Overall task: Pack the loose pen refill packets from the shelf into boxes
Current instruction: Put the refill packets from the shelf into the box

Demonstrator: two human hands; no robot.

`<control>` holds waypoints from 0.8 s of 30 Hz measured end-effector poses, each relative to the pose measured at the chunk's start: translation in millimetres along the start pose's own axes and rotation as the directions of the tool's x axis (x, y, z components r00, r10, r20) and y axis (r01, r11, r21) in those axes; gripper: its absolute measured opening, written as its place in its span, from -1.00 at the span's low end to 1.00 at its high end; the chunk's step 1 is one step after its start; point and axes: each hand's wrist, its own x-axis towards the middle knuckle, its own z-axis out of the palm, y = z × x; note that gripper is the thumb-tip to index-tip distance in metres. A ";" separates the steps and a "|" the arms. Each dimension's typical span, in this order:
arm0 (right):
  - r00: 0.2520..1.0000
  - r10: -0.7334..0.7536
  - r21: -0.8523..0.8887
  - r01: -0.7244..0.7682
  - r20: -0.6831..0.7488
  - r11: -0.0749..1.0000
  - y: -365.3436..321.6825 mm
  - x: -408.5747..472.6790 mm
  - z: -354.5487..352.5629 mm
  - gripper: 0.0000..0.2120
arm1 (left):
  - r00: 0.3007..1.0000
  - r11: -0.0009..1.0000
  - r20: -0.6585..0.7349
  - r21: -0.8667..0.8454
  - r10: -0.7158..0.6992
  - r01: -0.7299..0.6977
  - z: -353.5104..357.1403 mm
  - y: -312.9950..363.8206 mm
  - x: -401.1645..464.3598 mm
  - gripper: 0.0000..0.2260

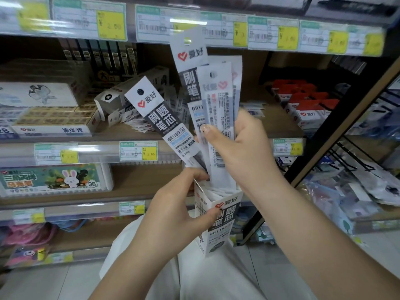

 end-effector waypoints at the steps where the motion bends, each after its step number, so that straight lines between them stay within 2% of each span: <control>1: 1.000 0.019 -0.011 -0.019 0.011 1.000 0.4 -2.1 -2.5 -0.81 | 1.000 1.000 0.006 -0.002 0.003 -0.003 0.2 1.0 0.3 -0.62; 4: 0.997 0.061 -0.086 -0.057 0.040 0.995 -1.3 -5.6 -14.4 -0.86 | 1.000 1.000 0.024 0.000 0.013 -0.013 1.1 3.7 1.6 -0.62; 6: 0.989 0.114 -0.196 -0.093 0.097 0.976 -1.4 -6.6 -24.7 -0.85 | 1.000 1.000 0.012 0.000 0.006 -0.006 0.7 2.1 2.5 -0.62; 11: 0.931 0.311 -0.375 -0.225 0.189 0.899 4.5 -8.8 -41.8 -0.81 | 1.000 1.000 0.012 0.008 -0.006 0.006 -1.6 0.3 4.1 -0.60; 15: 0.883 0.395 -0.464 -0.247 0.253 0.850 6.4 -12.0 -44.0 -0.77 | 1.000 1.000 0.029 0.004 0.005 -0.005 -0.6 2.4 5.2 -0.58; 17: 0.901 0.357 -0.440 -0.225 0.245 0.870 2.8 -12.6 -44.1 -0.78 | 1.000 1.000 0.028 0.016 0.012 -0.013 -0.6 2.2 5.2 -0.59; 21: 0.986 0.142 -0.327 -0.106 0.091 0.939 -10.5 -10.2 -47.1 -0.83 | 0.999 1.000 0.032 0.007 -0.003 0.003 -0.8 1.5 4.7 -0.59; 24: 0.995 0.078 -0.326 -0.052 0.066 0.944 -14.1 -9.9 -47.7 -0.83 | 0.999 1.000 0.032 0.002 -0.010 0.010 -0.2 0.9 4.8 -0.60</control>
